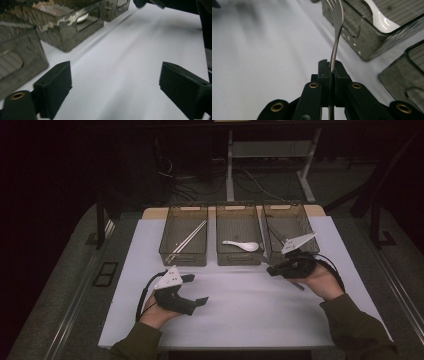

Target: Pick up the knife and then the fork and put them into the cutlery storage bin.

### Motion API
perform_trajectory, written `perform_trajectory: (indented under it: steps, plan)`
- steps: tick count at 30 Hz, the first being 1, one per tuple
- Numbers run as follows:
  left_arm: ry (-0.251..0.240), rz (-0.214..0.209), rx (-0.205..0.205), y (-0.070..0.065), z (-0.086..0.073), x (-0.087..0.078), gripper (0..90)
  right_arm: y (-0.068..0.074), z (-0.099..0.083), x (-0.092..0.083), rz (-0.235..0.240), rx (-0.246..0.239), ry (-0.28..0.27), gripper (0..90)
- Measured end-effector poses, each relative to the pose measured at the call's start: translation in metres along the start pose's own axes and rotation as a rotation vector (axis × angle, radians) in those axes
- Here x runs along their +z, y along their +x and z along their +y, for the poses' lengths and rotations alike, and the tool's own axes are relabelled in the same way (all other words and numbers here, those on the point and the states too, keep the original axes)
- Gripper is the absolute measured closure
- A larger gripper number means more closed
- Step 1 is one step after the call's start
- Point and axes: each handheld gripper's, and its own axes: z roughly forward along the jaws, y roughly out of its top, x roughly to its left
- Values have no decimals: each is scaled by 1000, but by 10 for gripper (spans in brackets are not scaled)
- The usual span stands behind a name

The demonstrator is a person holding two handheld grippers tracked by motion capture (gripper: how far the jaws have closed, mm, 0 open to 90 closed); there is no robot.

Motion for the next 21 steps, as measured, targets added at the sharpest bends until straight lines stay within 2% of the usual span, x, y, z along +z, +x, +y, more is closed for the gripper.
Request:
perform_trajectory:
  steps: [4,11,21]
  plan:
    - [5,10,-15,-4,-9,-6,0,-4,3,-5,-11,14,-4,864]
    - [15,-2,-34,-5,-15,-9,0,-16,8,-15,-43,41,-28,864]
    - [60,-18,-19,-7,-17,-3,0,-43,21,-30,-107,99,-50,864]
